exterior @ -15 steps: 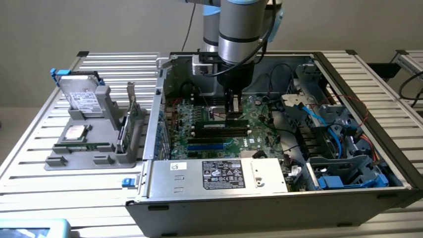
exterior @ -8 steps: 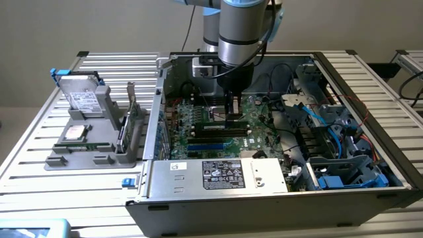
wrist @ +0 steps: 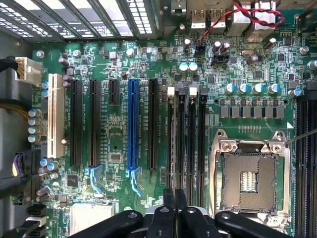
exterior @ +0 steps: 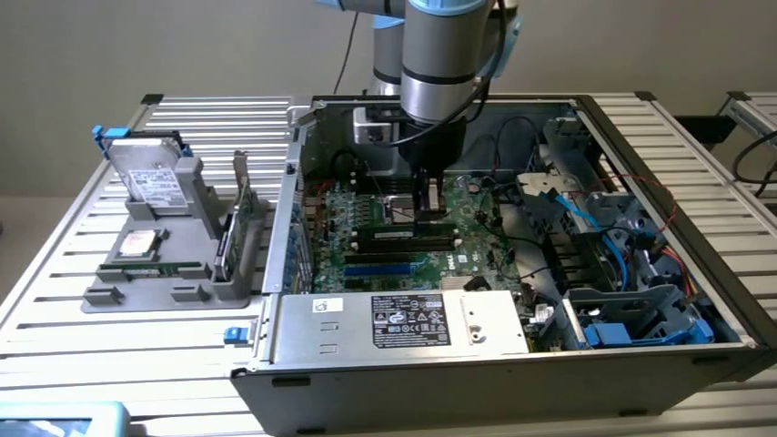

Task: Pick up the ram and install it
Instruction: 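Insert the ram into the slot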

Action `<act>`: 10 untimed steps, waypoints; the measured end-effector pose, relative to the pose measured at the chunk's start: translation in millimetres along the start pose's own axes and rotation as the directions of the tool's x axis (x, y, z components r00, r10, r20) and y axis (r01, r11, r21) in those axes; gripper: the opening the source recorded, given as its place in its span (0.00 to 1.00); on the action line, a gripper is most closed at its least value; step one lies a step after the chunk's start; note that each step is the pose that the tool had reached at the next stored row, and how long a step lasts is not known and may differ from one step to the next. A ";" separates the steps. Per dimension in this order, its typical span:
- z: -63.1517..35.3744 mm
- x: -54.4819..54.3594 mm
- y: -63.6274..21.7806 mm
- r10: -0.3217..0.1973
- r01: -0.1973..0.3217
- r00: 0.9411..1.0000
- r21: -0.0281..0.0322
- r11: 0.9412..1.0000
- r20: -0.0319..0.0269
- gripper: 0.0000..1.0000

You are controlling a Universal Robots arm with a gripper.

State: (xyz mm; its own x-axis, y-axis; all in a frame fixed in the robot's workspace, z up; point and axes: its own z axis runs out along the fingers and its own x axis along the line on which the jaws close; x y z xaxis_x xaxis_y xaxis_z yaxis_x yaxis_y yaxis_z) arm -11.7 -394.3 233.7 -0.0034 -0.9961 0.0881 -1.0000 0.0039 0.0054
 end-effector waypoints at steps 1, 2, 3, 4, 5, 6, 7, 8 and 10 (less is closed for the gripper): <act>0.5 -0.1 0.0 0.000 0.000 1.000 0.000 1.000 0.000 0.13; 0.9 -0.1 0.1 0.000 0.000 1.000 0.000 1.000 0.000 0.13; 1.4 -0.1 0.1 0.000 0.000 1.000 0.000 1.000 0.000 0.13; 1.8 -0.2 0.1 0.000 0.000 1.000 0.000 1.000 0.000 0.13; 2.2 -0.2 0.1 0.000 0.000 1.000 0.000 1.000 0.000 0.13; 2.2 -0.2 0.1 0.000 0.000 1.000 0.000 1.000 0.000 0.13; 2.2 -0.1 0.1 0.000 0.000 1.000 0.000 1.000 -0.001 0.13; 2.3 -0.2 0.1 0.000 0.000 1.000 0.000 1.000 -0.001 0.13; 2.4 -0.2 0.1 0.000 0.000 1.000 0.000 1.000 -0.001 0.13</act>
State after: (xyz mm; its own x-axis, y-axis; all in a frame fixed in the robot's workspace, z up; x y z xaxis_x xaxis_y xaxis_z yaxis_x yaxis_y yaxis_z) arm -11.7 -394.3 231.3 -0.0034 -0.9960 0.0888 -1.0000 0.0040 0.0058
